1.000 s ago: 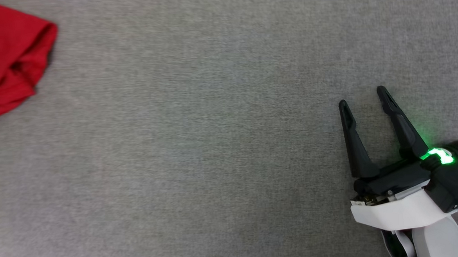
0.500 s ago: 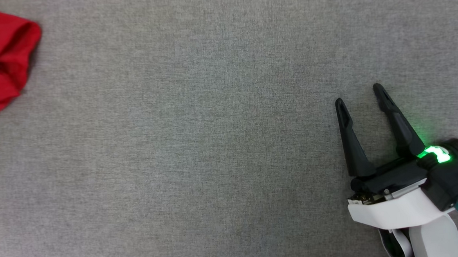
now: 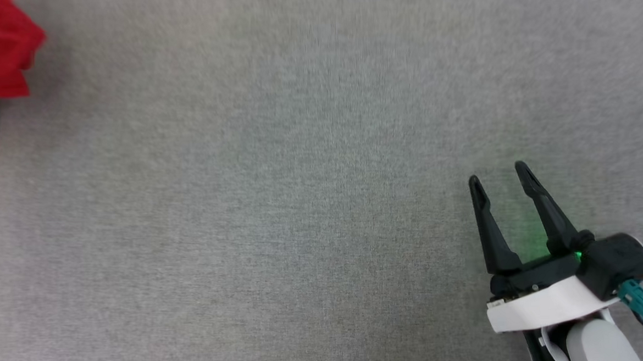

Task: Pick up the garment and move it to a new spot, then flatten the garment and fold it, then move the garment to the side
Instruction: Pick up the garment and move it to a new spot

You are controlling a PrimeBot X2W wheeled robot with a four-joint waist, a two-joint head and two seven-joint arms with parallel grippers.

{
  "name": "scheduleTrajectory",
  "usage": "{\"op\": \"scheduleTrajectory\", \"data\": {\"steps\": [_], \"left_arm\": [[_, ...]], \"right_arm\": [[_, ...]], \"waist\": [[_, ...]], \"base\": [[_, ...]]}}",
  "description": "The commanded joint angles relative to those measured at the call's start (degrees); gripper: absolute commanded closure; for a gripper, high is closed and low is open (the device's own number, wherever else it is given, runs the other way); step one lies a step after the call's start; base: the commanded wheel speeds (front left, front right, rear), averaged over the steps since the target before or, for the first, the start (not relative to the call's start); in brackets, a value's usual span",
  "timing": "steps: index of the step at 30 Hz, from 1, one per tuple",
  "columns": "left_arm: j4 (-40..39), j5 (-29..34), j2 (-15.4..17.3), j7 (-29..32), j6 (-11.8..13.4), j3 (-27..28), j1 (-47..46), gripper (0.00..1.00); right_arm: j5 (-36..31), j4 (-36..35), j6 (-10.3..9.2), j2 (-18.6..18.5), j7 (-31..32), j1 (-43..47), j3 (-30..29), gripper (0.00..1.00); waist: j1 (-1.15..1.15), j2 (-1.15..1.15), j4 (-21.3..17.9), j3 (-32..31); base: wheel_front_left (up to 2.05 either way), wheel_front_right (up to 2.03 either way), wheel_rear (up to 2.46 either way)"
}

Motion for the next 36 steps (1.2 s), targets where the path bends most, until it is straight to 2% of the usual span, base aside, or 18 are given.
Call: {"op": "scheduleTrajectory", "data": {"steps": [1, 3, 9, 20, 23, 28, 33, 35, 36], "left_arm": [[-2.2, 1.6, -0.3, -3.3, 0.1, -3.2, 0.3, 1.00], [-4.2, 2.9, -0.7, -5.7, 0.1, -6.1, 0.0, 1.00], [-7.5, 4.8, -2.1, -8.1, 0.1, -10.3, -1.3, 1.00], [-11.6, 8.0, -10.5, -12.5, 0.1, -17.5, -1.1, 1.00], [-12.2, 10.7, -12.9, -13.5, 0.5, -20.3, 0.3, 1.00], [-12.0, 13.7, -18.8, -14.8, 0.7, -25.9, 5.3, 1.00], [-10.9, 12.3, -27.2, -14.0, 1.1, -31.2, 13.6, 1.00], [-9.9, 12.2, -30.7, -13.5, 1.9, -32.4, 16.4, 0.99], [-9.3, 12.4, -32.2, -13.0, 2.1, -33.2, 17.9, 0.55]], "right_arm": [[1.0, 1.2, -0.05, -0.2, -0.1, 1.4, -0.4, 0.00], [2.3, 2.2, -0.05, -0.2, -0.1, 2.4, -0.8, 0.00], [3.8, 3.1, -0.05, -0.2, -0.1, 4.1, -0.8, 0.00], [5.2, 3.2, -0.05, -0.2, -0.1, 5.9, -1.8, 0.00], [5.9, 3.0, -0.05, -0.2, -0.1, 6.4, -3.0, 0.00], [6.4, 2.9, -0.05, -0.2, -0.1, 6.9, -3.2, 0.00], [6.7, 2.8, -0.05, -0.2, -0.1, 7.0, -3.3, 0.00], [6.7, 2.7, -0.05, -0.2, -0.1, 6.8, -3.4, 0.00], [6.7, 2.8, -0.05, -0.2, -0.1, 6.7, -3.6, 0.00]], "waist": [[-0.01, 0.00, 0.0, -7.5], [-0.01, 0.00, -0.8, -11.2], [-0.01, 0.00, -3.1, -15.5], [-0.01, 0.00, -12.4, -19.0], [-0.01, 0.00, -14.2, -19.0], [-0.01, 0.00, -16.2, -18.7], [-0.01, 0.00, -16.9, -18.1], [-0.01, 0.00, -16.9, -17.7], [-0.01, 0.00, -16.7, -17.6]], "base": [[0.00, 0.00, 0.00], [0.00, 0.00, 0.00], [0.00, 0.00, 0.00], [0.00, 0.00, 0.00], [0.00, 0.00, 0.00], [0.00, 0.00, 0.00], [0.00, 0.00, 0.00], [0.00, 0.00, 0.00], [0.00, 0.00, 0.00]]}}
